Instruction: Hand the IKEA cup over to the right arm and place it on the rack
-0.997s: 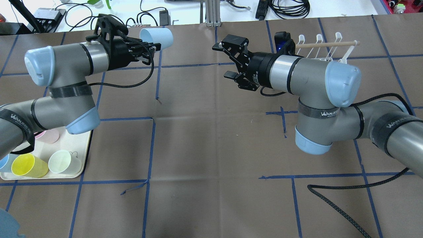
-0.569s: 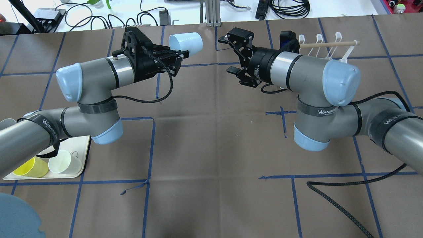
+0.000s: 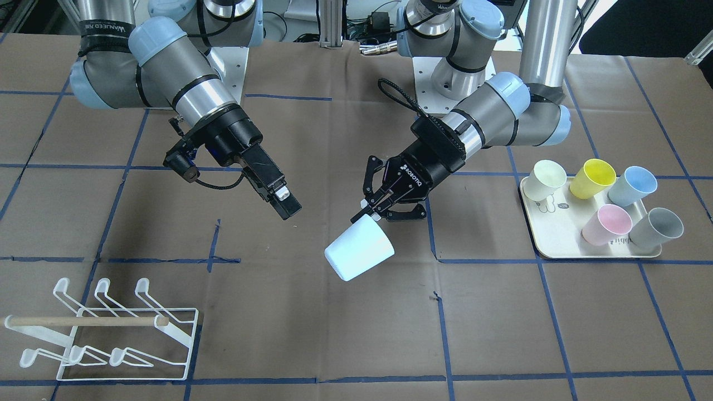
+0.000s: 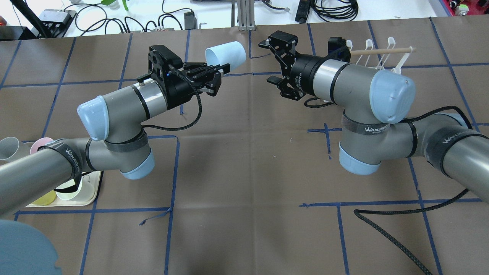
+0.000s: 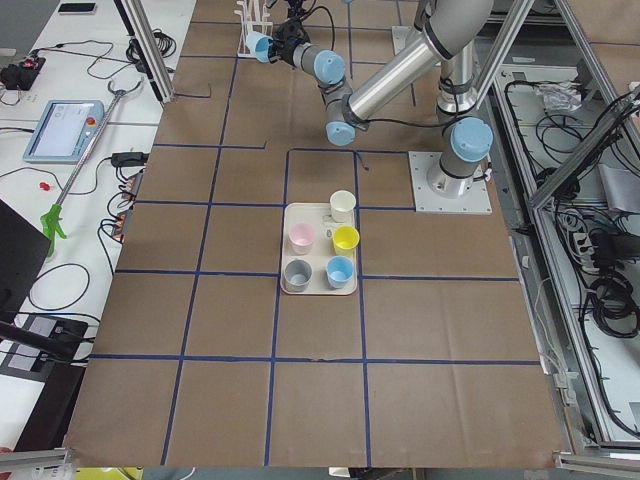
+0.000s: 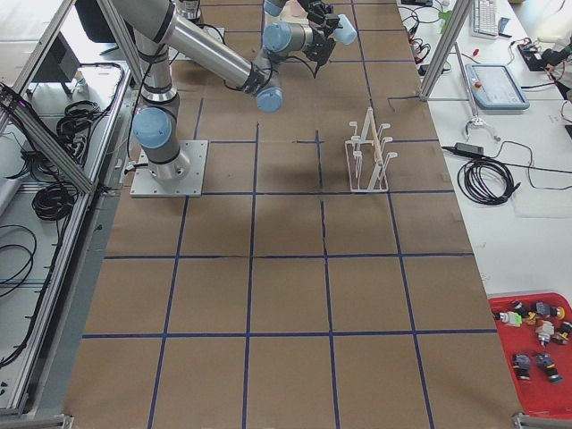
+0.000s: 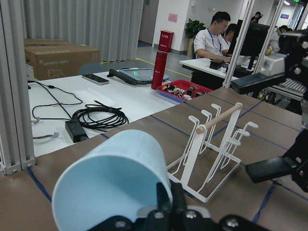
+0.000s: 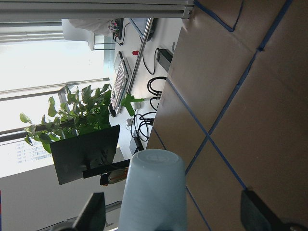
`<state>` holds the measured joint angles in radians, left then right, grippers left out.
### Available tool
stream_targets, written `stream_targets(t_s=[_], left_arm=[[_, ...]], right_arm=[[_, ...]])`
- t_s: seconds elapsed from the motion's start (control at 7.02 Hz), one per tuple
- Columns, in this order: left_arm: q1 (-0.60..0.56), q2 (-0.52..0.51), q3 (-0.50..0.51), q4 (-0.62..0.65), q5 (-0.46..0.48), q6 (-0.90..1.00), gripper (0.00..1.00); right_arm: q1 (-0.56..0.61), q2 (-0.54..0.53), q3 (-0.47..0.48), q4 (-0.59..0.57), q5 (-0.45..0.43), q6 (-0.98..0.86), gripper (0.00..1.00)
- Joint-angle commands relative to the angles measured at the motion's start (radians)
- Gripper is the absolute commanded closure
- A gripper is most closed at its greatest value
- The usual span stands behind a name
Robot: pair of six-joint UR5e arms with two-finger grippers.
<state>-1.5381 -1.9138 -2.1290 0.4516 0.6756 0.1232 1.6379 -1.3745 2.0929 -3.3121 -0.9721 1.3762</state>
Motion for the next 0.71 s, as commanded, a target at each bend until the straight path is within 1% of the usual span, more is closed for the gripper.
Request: stream_targets(t_s=[0.0,0.14,0.28,0.57], left_arm=[[0.000,-0.002,-0.009,0.038,0.004,-0.040,1.00],[0.000,-0.005,-0.009,0.041,0.004,-0.040,1.00],[-0.002,-0.007,-0.009,0.041,0.004,-0.040,1.00],[-0.002,-0.008,-0.008,0.041,0.004,-0.040,1.00]], right_arm=[[0.011,0.023,-0.002,-0.083,-0.095,0.024,0.02],[0.031,0.049,-0.004,-0.108,-0.097,0.040,0.01],[0.061,0.073,-0.013,-0.110,-0.099,0.058,0.01],[0.086,0.094,-0.040,-0.109,-0.097,0.092,0.01]])
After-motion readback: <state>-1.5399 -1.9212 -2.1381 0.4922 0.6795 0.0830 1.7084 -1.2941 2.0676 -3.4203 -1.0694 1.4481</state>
